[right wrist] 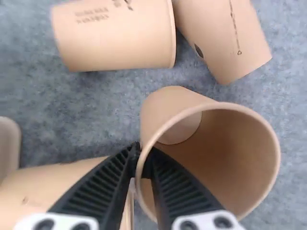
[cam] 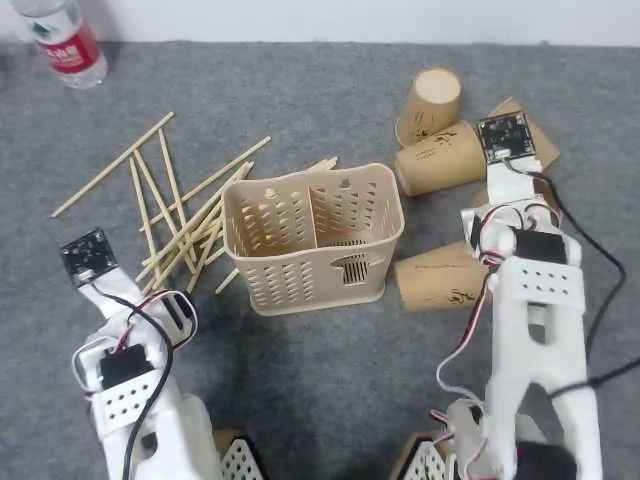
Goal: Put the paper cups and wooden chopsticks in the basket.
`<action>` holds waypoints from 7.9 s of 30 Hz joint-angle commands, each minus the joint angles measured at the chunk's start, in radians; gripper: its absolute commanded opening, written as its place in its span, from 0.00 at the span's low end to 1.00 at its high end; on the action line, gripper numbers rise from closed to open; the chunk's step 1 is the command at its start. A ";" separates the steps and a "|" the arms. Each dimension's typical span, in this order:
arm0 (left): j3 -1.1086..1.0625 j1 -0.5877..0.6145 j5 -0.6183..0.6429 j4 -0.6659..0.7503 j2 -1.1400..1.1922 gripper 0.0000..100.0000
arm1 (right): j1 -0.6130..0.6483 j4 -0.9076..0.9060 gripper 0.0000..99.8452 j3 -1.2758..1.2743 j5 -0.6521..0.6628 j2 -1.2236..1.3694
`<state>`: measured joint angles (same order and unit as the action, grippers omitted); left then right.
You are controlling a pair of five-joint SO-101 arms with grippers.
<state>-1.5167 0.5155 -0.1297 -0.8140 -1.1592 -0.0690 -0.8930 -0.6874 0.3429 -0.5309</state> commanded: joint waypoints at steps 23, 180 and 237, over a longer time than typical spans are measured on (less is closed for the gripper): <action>0.004 -0.008 0.006 0.021 -0.011 0.23 | 0.292 -0.911 0.01 0.379 0.473 -0.421; 0.004 -0.009 0.006 0.034 -0.011 0.23 | 0.717 -0.618 0.01 0.796 0.005 0.093; -0.002 -0.009 0.006 0.038 -0.011 0.23 | 0.854 -0.892 0.01 0.772 -0.241 0.102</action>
<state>-1.5244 0.5109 -0.1297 -0.7956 -1.1592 0.7779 -1.7476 0.0783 0.1726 -0.4327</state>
